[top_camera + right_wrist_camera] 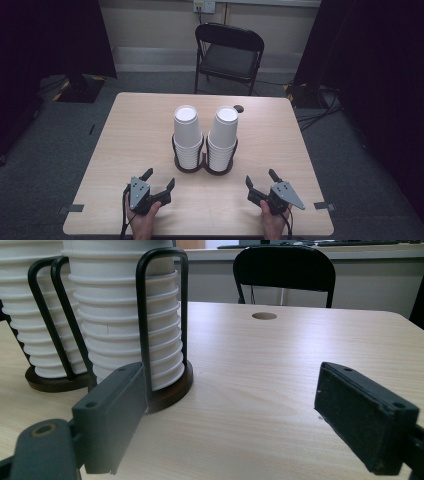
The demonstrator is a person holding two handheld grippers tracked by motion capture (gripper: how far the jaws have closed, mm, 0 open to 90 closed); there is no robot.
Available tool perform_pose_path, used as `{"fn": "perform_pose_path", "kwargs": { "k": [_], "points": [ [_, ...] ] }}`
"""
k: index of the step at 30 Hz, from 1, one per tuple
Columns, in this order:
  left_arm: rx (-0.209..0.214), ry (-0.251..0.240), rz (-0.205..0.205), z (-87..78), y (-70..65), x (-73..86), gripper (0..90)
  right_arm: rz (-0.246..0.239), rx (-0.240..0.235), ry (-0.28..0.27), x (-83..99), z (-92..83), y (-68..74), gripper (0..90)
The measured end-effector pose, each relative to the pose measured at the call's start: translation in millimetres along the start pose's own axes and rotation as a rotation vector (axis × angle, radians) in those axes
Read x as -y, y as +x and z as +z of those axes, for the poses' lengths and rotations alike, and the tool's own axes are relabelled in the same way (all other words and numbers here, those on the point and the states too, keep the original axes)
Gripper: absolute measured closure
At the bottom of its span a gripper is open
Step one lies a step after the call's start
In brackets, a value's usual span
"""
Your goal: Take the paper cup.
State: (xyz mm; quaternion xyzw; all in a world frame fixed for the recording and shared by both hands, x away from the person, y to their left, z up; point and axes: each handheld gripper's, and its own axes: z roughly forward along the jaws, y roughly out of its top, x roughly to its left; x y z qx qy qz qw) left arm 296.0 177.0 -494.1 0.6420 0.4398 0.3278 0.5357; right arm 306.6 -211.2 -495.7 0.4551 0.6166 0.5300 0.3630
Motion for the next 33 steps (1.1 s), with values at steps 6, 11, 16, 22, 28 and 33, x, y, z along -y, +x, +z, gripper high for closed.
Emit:
{"fn": "perform_pose_path", "kwargs": {
  "k": [6, 11, 16, 22, 28, 33],
  "points": [
    [0.039, 0.023, 0.001, 0.9, -5.7, -8.9, 16.1, 0.005, -0.002, 0.027, -0.9, 1.9, 0.6, 12.9],
    [0.075, 0.033, -0.004, 1.0, -10.8, -15.2, 16.4, 0.010, -0.014, 0.025, -0.6, 1.0, 0.1, 13.0],
    [0.084, 0.048, -0.002, 1.8, -10.6, -17.6, 16.3, 0.008, -0.004, 0.032, -0.9, 1.8, 1.0, 13.1],
    [0.117, 0.053, -0.009, 2.2, -17.1, -22.3, 15.7, -0.003, 0.008, 0.044, -1.3, 3.1, 2.3, 13.1],
    [0.172, 0.038, 0.040, 2.1, -28.0, -34.8, 15.9, -0.012, 0.034, 0.045, -1.2, 2.2, 4.3, 13.0],
    [0.231, 0.030, 0.041, 3.5, -30.4, -41.5, 20.9, -0.007, 0.022, 0.052, -1.4, 3.1, 3.1, 13.1]
  ]
}}
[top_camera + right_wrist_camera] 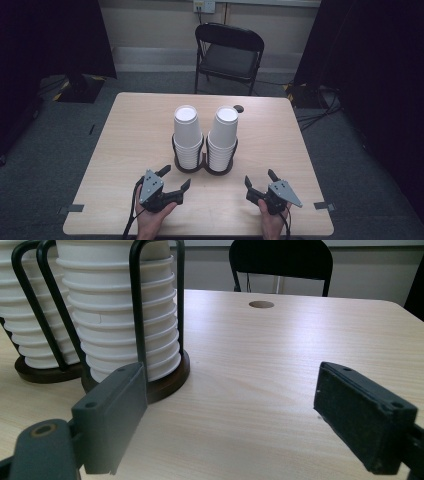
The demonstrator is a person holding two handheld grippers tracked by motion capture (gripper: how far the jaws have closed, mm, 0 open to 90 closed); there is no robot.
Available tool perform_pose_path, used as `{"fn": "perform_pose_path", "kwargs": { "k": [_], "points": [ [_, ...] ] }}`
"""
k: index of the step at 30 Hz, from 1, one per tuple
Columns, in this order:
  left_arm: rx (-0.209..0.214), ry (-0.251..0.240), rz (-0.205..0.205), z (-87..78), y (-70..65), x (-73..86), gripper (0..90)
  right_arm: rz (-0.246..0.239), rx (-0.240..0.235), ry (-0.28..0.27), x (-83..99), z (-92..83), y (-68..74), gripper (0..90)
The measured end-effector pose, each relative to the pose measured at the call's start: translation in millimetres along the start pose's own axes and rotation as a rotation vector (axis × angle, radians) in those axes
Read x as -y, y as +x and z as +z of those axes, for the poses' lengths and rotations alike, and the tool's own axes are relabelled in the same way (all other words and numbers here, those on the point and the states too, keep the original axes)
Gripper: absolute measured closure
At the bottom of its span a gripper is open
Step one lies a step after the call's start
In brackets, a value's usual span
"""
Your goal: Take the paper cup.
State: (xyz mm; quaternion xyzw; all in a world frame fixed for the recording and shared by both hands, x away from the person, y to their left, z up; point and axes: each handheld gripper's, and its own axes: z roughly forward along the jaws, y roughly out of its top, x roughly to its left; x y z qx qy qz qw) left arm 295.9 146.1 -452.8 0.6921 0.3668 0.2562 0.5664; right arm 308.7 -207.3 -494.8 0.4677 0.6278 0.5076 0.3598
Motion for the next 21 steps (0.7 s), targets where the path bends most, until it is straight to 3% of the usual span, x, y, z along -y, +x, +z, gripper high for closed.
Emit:
{"fn": "perform_pose_path", "kwargs": {
  "k": [4, 15, 21],
  "points": [
    [0.042, 0.014, 0.017, 4.6, -5.7, -3.3, 23.3, -0.005, -0.003, 0.008, -0.3, 0.5, 0.5, 13.1],
    [0.107, 0.000, 0.057, 13.0, -17.3, -22.9, 21.1, -0.003, -0.016, 0.020, -0.8, 1.8, 0.1, 13.2],
    [0.115, 0.003, 0.068, 17.2, -20.2, -33.1, 18.5, -0.001, -0.011, 0.011, -0.4, 1.0, -0.1, 13.4]
  ]
}}
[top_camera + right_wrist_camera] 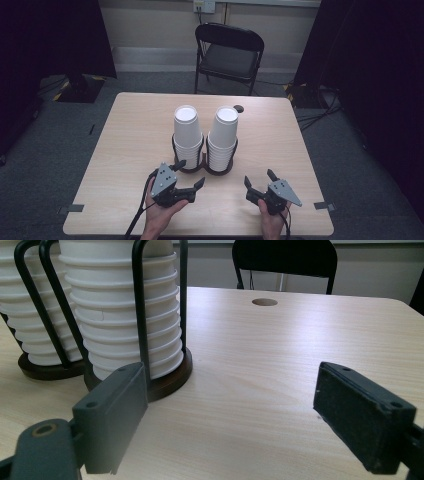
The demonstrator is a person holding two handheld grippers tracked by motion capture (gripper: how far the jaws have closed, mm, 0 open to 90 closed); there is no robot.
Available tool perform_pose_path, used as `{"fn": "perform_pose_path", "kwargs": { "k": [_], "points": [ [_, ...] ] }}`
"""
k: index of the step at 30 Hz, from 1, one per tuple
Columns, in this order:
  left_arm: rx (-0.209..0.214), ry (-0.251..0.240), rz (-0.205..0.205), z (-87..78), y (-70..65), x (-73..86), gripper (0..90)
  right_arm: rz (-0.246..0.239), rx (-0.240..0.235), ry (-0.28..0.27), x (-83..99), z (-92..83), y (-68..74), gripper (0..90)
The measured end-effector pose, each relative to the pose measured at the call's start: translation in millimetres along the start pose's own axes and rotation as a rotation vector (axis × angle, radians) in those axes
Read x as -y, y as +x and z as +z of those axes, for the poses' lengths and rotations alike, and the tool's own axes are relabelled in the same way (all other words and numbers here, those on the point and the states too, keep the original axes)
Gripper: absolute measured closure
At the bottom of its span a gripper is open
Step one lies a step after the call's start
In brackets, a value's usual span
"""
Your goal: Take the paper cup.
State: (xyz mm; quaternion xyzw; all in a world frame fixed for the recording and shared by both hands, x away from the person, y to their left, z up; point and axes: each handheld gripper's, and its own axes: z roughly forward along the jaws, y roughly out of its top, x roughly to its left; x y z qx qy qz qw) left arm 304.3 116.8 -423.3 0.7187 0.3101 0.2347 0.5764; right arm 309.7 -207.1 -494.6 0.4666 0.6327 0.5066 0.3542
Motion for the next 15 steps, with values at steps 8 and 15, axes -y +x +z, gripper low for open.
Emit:
{"fn": "perform_pose_path", "kwargs": {
  "k": [8, 15],
  "points": [
    [0.016, -0.038, 0.004, 5.9, -3.2, -13.3, 16.9, -0.001, 0.000, -0.002, 0.1, -0.2, 0.2, 14.0],
    [0.016, -0.044, 0.018, 11.7, -5.2, -22.1, 16.0, -0.004, 0.006, -0.008, 0.3, -0.9, 0.5, 14.3]
  ]
}}
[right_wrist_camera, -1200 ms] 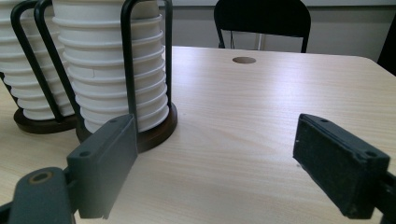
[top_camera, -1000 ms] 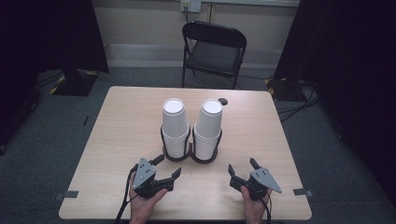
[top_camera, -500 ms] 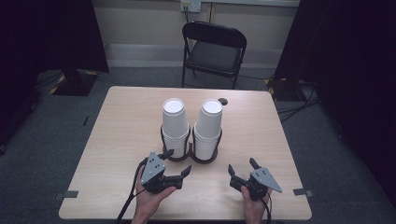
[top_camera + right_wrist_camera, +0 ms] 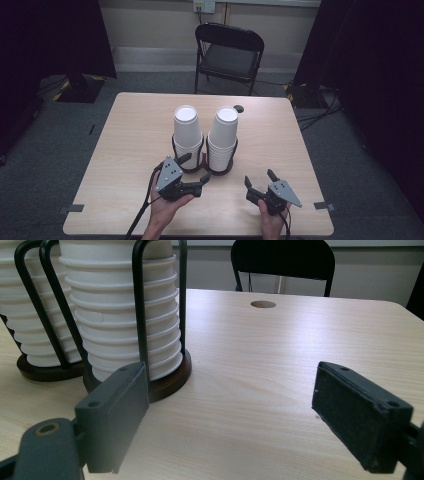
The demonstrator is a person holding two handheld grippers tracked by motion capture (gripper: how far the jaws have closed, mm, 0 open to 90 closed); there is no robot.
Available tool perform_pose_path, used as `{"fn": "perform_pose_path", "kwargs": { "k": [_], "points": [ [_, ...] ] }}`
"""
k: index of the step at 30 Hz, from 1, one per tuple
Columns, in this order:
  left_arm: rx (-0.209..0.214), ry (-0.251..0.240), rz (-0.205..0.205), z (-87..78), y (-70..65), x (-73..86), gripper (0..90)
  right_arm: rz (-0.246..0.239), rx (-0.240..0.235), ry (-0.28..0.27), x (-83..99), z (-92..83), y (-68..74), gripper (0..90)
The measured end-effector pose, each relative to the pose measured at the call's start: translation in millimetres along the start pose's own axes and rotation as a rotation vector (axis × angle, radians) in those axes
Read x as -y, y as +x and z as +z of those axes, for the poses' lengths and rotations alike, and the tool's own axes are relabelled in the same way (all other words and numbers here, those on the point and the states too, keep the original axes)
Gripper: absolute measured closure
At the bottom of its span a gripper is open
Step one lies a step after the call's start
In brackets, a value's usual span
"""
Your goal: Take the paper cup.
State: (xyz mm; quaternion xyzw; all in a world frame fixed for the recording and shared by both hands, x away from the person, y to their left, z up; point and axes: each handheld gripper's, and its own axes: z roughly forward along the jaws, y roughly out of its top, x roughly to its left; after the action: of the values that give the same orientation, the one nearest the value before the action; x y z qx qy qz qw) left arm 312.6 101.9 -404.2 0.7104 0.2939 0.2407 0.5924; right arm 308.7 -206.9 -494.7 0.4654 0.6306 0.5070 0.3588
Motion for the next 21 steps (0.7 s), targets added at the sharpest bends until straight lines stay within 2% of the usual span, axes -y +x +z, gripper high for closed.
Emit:
{"fn": "perform_pose_path", "kwargs": {
  "k": [3, 8, 11, 17, 21],
  "points": [
    [0.017, 0.008, -0.007, 3.0, 0.4, -3.9, 15.8, 0.000, -0.001, 0.001, 0.0, 0.0, 0.1, 14.3],
    [0.022, 0.013, -0.002, 6.8, 0.1, -8.3, 15.7, 0.001, -0.001, 0.000, 0.0, 0.0, -0.1, 14.5],
    [0.024, 0.019, 0.016, 9.8, 0.2, -13.3, 15.4, 0.001, -0.003, 0.003, -0.1, 0.3, -0.1, 14.5],
    [0.018, 0.025, 0.023, 15.3, 1.4, -22.5, 15.4, 0.001, -0.001, 0.000, 0.0, 0.1, -0.1, 14.7],
    [0.030, 0.031, 0.038, 18.7, 1.4, -27.2, 15.7, 0.001, -0.001, -0.001, 0.0, -0.1, -0.1, 14.8]
  ]
}}
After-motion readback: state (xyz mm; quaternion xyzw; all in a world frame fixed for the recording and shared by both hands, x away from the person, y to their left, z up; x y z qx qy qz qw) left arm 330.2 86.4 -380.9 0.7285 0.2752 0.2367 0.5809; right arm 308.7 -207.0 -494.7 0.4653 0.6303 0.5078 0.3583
